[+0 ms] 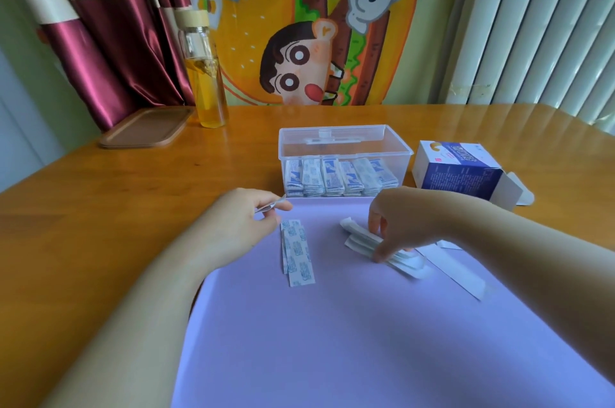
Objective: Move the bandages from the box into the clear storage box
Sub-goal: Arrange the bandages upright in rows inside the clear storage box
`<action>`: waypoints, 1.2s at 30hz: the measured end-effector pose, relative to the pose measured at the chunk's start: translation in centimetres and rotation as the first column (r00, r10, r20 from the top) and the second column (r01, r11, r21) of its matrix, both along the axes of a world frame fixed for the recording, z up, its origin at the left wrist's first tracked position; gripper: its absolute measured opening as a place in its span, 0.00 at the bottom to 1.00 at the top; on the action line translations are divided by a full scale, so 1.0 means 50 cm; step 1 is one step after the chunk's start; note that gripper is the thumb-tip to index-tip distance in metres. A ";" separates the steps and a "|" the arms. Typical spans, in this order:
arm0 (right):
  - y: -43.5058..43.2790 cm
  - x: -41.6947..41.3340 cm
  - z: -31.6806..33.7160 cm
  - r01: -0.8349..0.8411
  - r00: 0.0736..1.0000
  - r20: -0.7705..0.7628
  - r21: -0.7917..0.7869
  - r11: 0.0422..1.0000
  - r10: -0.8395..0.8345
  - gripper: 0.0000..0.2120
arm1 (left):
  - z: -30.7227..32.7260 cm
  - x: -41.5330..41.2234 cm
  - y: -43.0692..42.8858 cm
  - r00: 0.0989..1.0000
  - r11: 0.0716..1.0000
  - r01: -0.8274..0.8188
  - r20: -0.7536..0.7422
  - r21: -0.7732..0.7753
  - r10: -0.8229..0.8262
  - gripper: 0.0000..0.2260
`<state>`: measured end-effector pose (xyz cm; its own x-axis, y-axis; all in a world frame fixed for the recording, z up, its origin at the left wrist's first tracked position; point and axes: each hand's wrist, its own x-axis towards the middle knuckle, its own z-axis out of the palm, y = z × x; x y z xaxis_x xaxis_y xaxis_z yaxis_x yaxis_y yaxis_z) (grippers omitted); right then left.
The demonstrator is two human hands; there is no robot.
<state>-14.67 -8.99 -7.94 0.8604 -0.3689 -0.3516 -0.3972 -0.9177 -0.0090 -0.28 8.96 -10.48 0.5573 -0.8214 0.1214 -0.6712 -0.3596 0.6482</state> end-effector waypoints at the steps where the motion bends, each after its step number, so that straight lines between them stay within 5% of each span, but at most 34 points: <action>1: 0.004 0.001 0.000 -0.025 1.000 -0.008 -0.045 0.999 0.025 0.24 | -0.001 0.000 -0.001 1.000 1.000 0.002 0.003 -0.002 -0.002 0.11; 7: 0.036 0.010 -0.007 -0.133 0.991 -0.023 -0.278 0.951 0.132 0.10 | -0.007 -0.002 -0.002 1.000 1.000 0.005 0.003 -0.020 -0.005 0.11; 9: 0.049 0.006 -0.015 -0.095 0.994 0.025 -0.298 0.950 0.107 0.16 | -0.009 -0.001 -0.002 1.000 1.000 0.013 0.002 -0.022 -0.013 0.11; 12: 0.059 -0.002 -0.022 -0.050 0.990 0.117 -0.275 0.960 0.085 0.05 | -0.012 0.002 -0.003 1.000 1.000 0.012 0.004 -0.017 -0.012 0.10; 17: 0.012 -0.006 -0.034 0.057 0.956 0.292 -0.119 0.991 -0.020 0.04 | -0.011 0.000 -0.003 1.000 1.000 0.012 -0.006 -0.015 -0.012 0.10; 20: -0.017 -0.010 -0.040 0.080 0.910 0.390 0.166 0.983 -0.140 0.06 | -0.006 -0.004 -0.005 1.000 0.999 0.017 -0.021 -0.032 -0.018 0.10; 21: -0.014 -0.012 -0.041 0.062 0.883 0.417 0.349 0.935 -0.214 0.04 | -0.004 -0.006 -0.006 0.999 0.998 0.020 -0.036 -0.051 -0.022 0.09; 23: 0.006 -0.014 -0.041 -0.035 0.832 0.379 0.765 0.643 -0.406 0.02 | 0.003 -0.016 -0.010 0.990 0.992 0.037 -0.128 -0.122 -0.053 0.07; 25: 0.030 -0.008 -0.043 -0.126 0.799 0.271 0.948 0.292 -0.536 0.04 | 0.013 -0.028 -0.013 0.956 0.978 0.068 -0.269 -0.200 -0.121 0.05; 26: 0.040 -0.002 -0.046 -0.155 0.790 0.245 0.967 0.204 -0.562 0.04 | 0.020 -0.035 -0.014 0.932 0.971 0.080 -0.329 -0.226 -0.154 0.04; 30: 0.064 0.011 -0.051 -0.193 0.752 0.199 0.978 0.078 -0.628 0.14 | 0.023 -0.053 -0.021 0.854 0.959 0.047 -0.488 -0.280 -0.184 0.03; 33: 0.069 0.013 -0.057 -0.188 0.738 0.140 0.982 -0.002 -0.660 0.05 | 0.012 -0.051 -0.030 0.816 0.966 -0.024 -0.564 -0.259 -0.131 0.05; 36: 0.069 0.015 -0.067 -0.184 0.741 0.083 0.980 -0.082 -0.667 0.09 | 0.000 -0.046 -0.036 0.807 0.974 -0.037 -0.582 -0.224 -0.103 0.03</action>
<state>-13.92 -5.54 -11.31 0.9322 -0.2831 -0.2257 -0.1198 0.3470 -0.9302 -2.57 7.17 -10.47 0.5517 -0.8328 -0.0454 -0.1456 -0.1498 0.9779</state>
